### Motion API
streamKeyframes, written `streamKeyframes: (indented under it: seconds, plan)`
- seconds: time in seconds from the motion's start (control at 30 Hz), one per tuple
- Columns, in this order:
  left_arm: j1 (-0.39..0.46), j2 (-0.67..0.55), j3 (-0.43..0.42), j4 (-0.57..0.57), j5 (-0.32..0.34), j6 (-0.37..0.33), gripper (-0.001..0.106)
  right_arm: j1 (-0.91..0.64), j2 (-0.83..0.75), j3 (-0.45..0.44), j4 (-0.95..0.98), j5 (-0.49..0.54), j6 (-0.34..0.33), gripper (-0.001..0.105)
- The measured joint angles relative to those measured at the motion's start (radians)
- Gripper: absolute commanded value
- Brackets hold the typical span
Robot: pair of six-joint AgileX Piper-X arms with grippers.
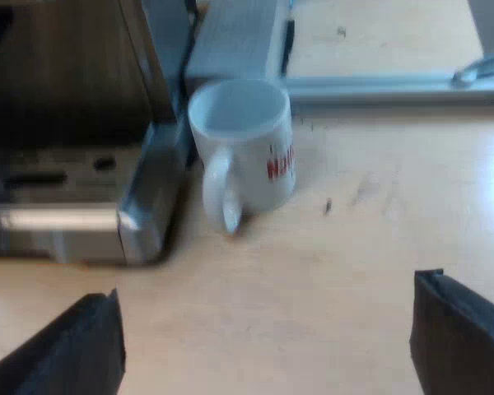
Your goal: Grind coffee beans and then tamp
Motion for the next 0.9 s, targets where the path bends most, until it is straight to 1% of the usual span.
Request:
streamKeyframes:
  seconds: [0.03,0.07,0.1,0.2,0.3,0.57,0.7,0.9]
  plan:
    - [0.0,0.0,0.004,0.0,0.001,0.0,0.075,0.0,0.0,0.007,0.0,0.0,0.0,0.072]
    - [0.0,0.0,0.024,0.0,0.001,0.0,0.075,0.0,0.002,0.072,0.012,0.01,0.0,0.072]
    - [0.0,0.0,0.057,-0.004,0.001,0.0,0.075,0.0,0.002,0.092,0.012,0.017,0.0,0.072]
    - [0.0,0.0,0.078,-0.013,-0.001,-0.011,0.075,0.0,0.002,0.128,0.008,0.017,0.0,0.072]
    - [0.0,0.0,0.078,-0.018,-0.001,-0.011,0.075,0.0,0.002,0.141,-0.006,0.017,0.0,0.072]
    - [0.0,0.0,0.078,-0.021,-0.001,-0.011,0.075,0.0,0.002,0.141,-0.02,0.019,0.0,0.072]
    - [0.0,0.0,0.094,-0.058,-0.001,-0.011,0.075,0.0,0.002,0.141,-0.02,0.019,0.0,0.072]
    - [0.0,0.0,0.095,-0.063,-0.001,-0.011,0.075,0.0,0.002,0.141,-0.02,0.019,0.0,0.072]
